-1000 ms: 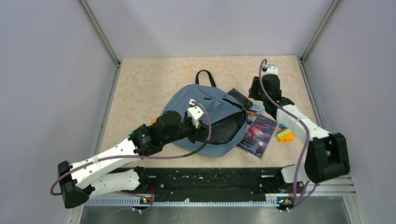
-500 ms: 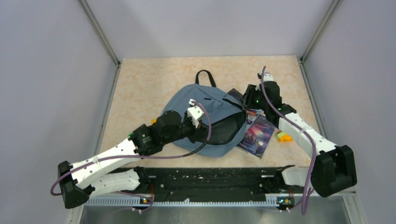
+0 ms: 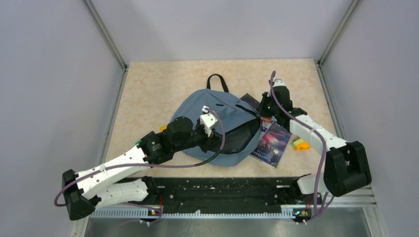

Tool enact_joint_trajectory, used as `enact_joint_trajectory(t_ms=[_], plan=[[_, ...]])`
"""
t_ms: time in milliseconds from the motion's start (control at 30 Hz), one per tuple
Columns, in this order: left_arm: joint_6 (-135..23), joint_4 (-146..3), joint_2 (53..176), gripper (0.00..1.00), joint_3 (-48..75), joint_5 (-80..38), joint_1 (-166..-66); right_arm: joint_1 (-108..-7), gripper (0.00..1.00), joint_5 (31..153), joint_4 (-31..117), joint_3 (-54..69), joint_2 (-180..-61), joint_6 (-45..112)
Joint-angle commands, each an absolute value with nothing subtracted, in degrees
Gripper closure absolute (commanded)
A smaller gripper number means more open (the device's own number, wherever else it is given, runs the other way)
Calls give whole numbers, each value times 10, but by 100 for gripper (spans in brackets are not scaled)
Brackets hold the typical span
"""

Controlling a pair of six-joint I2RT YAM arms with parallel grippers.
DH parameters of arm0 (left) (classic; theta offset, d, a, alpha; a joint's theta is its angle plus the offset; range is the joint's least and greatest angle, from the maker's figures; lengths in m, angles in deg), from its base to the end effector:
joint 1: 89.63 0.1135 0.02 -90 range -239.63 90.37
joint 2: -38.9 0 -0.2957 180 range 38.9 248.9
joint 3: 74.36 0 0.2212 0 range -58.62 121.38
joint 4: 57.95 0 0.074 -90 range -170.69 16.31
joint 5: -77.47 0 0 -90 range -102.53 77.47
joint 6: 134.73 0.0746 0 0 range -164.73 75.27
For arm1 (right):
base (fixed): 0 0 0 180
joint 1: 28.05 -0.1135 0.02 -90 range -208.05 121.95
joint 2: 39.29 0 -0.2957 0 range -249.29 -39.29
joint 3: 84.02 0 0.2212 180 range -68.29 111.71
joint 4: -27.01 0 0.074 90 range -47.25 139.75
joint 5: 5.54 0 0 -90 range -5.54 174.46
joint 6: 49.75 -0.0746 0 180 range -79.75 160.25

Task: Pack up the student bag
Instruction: Unzip the student bag at the center of the board.

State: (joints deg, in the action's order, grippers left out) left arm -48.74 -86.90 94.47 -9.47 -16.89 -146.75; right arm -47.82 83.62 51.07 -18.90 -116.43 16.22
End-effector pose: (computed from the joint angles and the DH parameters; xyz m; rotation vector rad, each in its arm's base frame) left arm 0.1097 -0.1802 0.3434 0.9386 1.7584 -0.7797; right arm 0.2739 0.0973 0.2682 0.0912 2.2290 0.4081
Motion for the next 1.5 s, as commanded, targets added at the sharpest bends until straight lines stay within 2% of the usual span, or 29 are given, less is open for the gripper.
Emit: enact_joint_trajectory(t_ms=[0, 133, 333, 667, 900, 1067, 1200, 1333, 1400, 1467], plan=[[-468, -832, 946, 100, -97, -233, -1465, -484, 100, 818, 472, -136, -1184, 173], [-465, -826, 950, 100, -96, -311, -1464, -485, 100, 800, 433, -116, -1218, 166], [-464, -831, 953, 100, -88, -368, -1464, -484, 100, 760, 412, -50, -1301, 171], [-462, -821, 920, 100, -100, -342, -1464, -484, 100, 739, 440, 56, -1413, 191], [-486, -828, 902, 100, -128, -143, -1463, -484, 100, 728, 437, 5, -1325, 196], [-569, -795, 894, 100, -163, -56, -1454, -484, 100, 750, 452, -45, -1240, 203], [-648, -773, 892, 100, -190, -31, -1427, -484, 100, 807, 451, -99, -1171, 230], [-694, -753, 885, 100, -216, -41, -1400, -486, 52, 942, 409, -168, -1106, 271], [-707, -752, 881, 100, -221, -47, -1391, -486, 38, 1009, 355, -223, -1059, 292], [-719, -760, 879, 100, -220, -53, -1382, -487, 31, 1078, 307, -269, -1018, 313]])
